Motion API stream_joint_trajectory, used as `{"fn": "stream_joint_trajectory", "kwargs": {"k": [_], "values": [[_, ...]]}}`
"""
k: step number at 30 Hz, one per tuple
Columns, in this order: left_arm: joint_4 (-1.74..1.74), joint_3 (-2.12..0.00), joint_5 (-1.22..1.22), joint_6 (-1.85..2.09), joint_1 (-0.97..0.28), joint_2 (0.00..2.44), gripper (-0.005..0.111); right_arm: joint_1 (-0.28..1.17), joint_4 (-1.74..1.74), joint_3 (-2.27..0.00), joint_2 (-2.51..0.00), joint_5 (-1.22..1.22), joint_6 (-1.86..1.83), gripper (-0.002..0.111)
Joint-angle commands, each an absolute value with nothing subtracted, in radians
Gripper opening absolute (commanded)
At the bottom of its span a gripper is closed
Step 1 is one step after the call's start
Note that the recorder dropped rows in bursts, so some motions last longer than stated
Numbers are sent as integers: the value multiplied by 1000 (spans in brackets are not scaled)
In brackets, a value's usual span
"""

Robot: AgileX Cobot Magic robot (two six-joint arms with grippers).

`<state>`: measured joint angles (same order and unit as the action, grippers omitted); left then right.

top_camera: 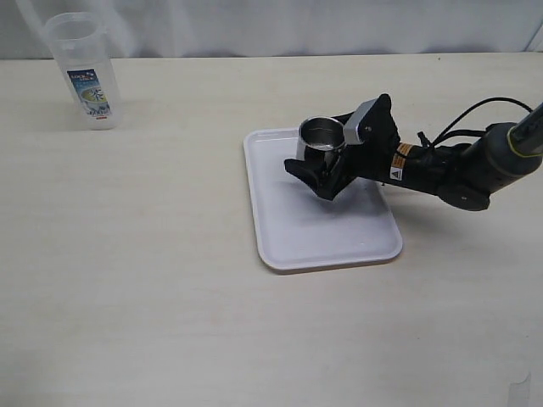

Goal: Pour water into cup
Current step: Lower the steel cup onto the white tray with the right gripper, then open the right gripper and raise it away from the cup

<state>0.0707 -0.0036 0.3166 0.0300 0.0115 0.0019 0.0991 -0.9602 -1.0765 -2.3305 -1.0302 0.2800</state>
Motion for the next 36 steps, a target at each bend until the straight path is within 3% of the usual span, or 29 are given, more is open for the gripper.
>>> {"fn": "stream_joint_trajectory", "kwargs": {"k": [1, 10, 15, 36], "values": [[69, 0, 308, 28, 16, 0, 0, 95, -956, -1079, -2325, -1045, 276, 93], [69, 0, 308, 28, 16, 0, 0, 95, -940, -1079, -2325, -1043, 303, 94], [69, 0, 308, 28, 16, 0, 0, 95, -932, -1079, -2323, -1041, 303, 110], [69, 0, 308, 28, 16, 0, 0, 95, -988, -1079, -2188, -1043, 360, 110]]}}
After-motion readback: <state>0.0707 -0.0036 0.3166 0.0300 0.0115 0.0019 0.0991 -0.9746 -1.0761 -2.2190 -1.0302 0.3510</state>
